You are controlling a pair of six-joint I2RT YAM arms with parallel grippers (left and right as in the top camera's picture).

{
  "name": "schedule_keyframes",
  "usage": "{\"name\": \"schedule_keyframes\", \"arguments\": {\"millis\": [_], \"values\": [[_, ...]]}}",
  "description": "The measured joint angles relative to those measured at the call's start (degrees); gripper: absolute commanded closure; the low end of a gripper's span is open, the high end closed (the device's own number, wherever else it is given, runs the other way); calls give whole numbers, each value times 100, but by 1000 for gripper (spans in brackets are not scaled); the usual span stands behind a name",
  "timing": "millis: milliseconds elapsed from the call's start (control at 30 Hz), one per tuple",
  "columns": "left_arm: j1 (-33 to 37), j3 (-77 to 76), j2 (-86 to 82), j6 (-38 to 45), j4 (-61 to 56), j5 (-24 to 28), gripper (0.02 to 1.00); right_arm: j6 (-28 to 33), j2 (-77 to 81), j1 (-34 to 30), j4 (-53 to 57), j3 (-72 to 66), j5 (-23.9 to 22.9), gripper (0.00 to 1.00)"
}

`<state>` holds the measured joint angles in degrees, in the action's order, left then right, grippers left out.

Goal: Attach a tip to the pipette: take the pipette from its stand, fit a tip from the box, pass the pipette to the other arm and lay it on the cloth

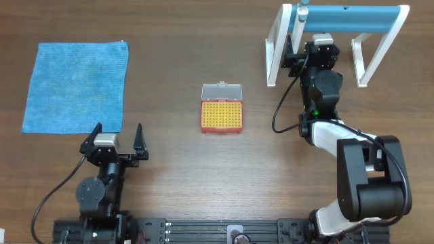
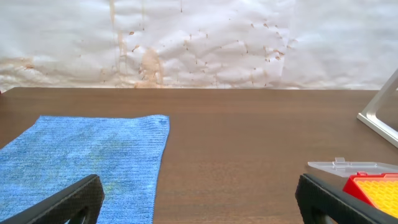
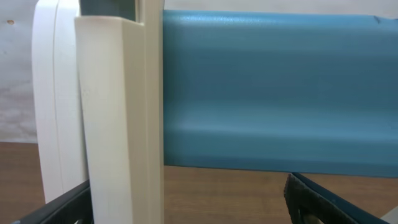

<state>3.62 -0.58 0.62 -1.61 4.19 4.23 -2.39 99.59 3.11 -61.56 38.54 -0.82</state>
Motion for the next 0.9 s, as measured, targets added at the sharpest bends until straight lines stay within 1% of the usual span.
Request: {"name": "schedule_keyframes", "arguments": {"millis": [900], "values": [[0,0,0,0,0,0,20,-94,302,-114,-20,258,2,102]]}}
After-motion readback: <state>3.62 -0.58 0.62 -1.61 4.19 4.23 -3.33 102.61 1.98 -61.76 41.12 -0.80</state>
